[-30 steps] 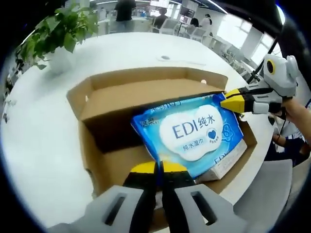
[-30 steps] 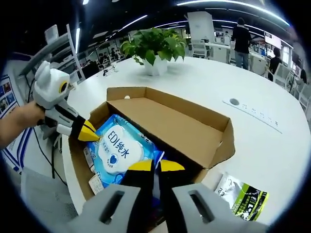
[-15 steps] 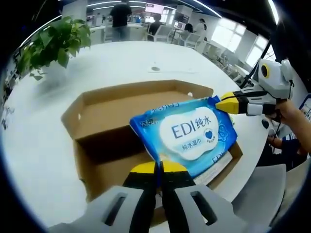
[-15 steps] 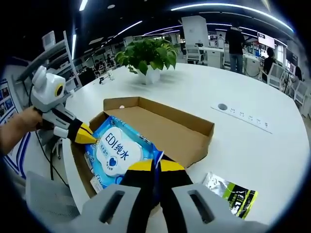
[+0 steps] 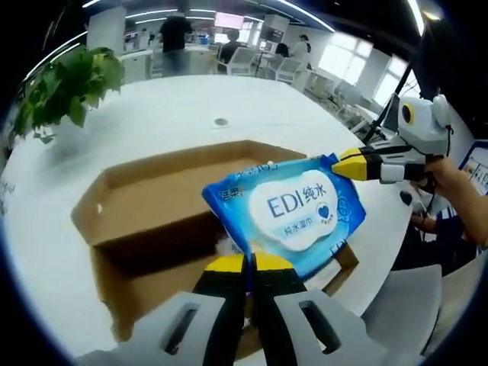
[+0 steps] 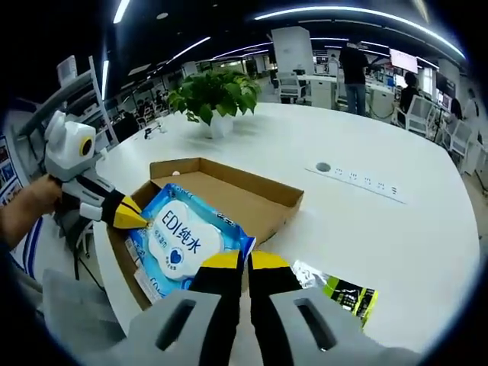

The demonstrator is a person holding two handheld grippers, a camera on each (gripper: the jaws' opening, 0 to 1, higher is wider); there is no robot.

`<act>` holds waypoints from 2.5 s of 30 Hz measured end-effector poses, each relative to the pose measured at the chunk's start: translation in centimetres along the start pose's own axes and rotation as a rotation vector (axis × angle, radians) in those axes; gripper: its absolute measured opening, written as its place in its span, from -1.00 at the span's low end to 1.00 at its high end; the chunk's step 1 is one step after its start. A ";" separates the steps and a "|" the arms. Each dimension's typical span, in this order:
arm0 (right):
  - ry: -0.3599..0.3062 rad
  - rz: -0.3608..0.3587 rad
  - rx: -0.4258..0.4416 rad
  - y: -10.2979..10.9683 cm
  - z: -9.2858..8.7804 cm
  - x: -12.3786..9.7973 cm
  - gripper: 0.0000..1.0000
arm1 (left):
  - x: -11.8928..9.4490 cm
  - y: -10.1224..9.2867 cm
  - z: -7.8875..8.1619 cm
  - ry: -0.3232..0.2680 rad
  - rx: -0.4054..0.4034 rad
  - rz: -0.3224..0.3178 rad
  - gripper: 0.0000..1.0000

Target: Operate the shoe box by opening the lid, removing the specified soft item, and placing it in the target area until the item is outside and the box remains undamaged.

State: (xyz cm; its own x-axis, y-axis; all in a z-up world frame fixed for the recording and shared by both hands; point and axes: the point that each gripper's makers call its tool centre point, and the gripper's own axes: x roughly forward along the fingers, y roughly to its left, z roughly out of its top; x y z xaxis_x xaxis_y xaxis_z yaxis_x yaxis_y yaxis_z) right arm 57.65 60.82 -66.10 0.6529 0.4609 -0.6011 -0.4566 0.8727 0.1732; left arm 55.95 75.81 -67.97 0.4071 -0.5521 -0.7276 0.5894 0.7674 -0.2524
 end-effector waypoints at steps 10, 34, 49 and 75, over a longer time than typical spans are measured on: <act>-0.006 -0.056 0.032 -3.4 -0.6 -2.4 -1.00 | 1.6 -3.4 1.7 -0.015 0.025 -0.049 -1.00; 0.022 -0.170 0.086 -9.8 -3.4 -6.5 -1.00 | 5.4 -10.4 3.3 -0.033 0.064 -0.137 -1.00; 0.059 -0.223 0.131 -12.8 -5.9 -7.3 -1.00 | 8.1 -12.7 3.3 0.008 0.090 -0.178 -1.00; 0.144 -0.263 0.178 -16.0 -9.5 -2.8 -1.00 | 12.8 -12.2 2.1 0.179 0.296 -0.109 -1.00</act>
State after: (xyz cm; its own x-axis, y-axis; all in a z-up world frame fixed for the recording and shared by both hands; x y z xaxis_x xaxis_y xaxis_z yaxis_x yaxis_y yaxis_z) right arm 57.36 44.05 -74.63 0.6365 0.2001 -0.7449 -0.1629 0.9788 0.1238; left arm 55.44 58.65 -72.85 0.2176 -0.5400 -0.8130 0.8100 0.5647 -0.1583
